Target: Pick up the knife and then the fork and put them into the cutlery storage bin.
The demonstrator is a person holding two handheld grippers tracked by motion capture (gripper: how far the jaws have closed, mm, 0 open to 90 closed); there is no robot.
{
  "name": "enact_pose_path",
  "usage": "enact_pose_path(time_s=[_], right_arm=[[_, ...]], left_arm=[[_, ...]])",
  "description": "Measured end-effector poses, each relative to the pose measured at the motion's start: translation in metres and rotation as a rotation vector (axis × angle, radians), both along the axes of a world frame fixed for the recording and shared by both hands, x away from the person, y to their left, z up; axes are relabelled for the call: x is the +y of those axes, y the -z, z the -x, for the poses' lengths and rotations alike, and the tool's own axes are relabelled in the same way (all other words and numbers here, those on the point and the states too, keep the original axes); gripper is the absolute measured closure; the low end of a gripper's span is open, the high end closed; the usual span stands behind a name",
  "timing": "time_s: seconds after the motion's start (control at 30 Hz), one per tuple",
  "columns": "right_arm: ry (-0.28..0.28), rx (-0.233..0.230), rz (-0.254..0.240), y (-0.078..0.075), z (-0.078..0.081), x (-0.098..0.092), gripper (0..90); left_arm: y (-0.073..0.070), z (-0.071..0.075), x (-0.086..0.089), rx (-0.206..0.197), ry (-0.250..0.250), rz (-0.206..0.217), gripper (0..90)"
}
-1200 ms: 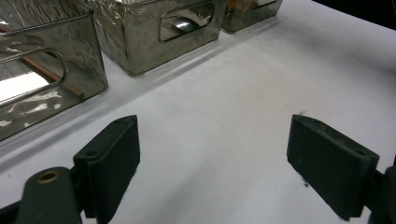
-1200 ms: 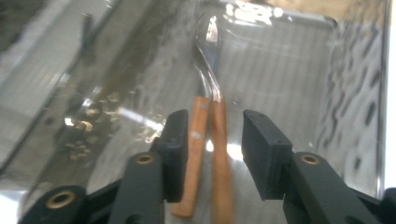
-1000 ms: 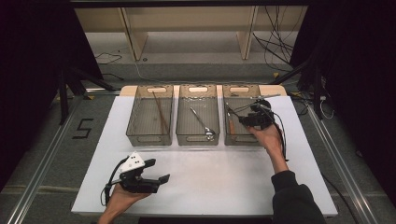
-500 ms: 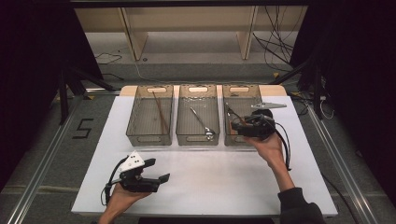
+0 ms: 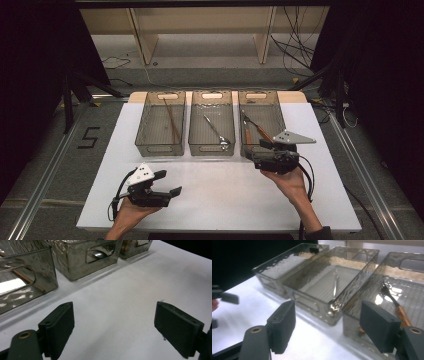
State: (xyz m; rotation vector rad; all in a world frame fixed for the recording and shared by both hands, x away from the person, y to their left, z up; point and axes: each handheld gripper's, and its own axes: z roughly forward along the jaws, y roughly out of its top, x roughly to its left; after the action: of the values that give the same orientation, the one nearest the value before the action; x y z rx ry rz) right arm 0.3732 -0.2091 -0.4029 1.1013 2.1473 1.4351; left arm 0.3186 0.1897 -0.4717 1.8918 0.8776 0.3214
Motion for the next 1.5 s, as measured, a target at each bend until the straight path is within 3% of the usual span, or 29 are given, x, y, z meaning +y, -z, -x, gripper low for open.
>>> enact_pose_path(time_s=[0.2,0.47,0.93,1.5], right_arm=[[-0.032,-0.038,-0.015,0.011,0.022,-0.005,27.3],[-0.062,-0.047,-0.066,0.028,0.046,-0.013,24.6],[-0.051,-0.066,-0.095,0.053,0.077,-0.031,23.5],[-0.022,-0.081,-0.094,0.056,0.077,-0.034,22.6]], left_arm=[[0.002,0.000,0.000,0.007,0.006,0.007,16.2],[0.002,0.002,0.000,0.009,0.009,0.020,16.2],[0.002,0.004,0.002,-0.002,0.013,0.038,16.1],[0.003,0.005,0.003,-0.013,0.021,0.045,16.1]])
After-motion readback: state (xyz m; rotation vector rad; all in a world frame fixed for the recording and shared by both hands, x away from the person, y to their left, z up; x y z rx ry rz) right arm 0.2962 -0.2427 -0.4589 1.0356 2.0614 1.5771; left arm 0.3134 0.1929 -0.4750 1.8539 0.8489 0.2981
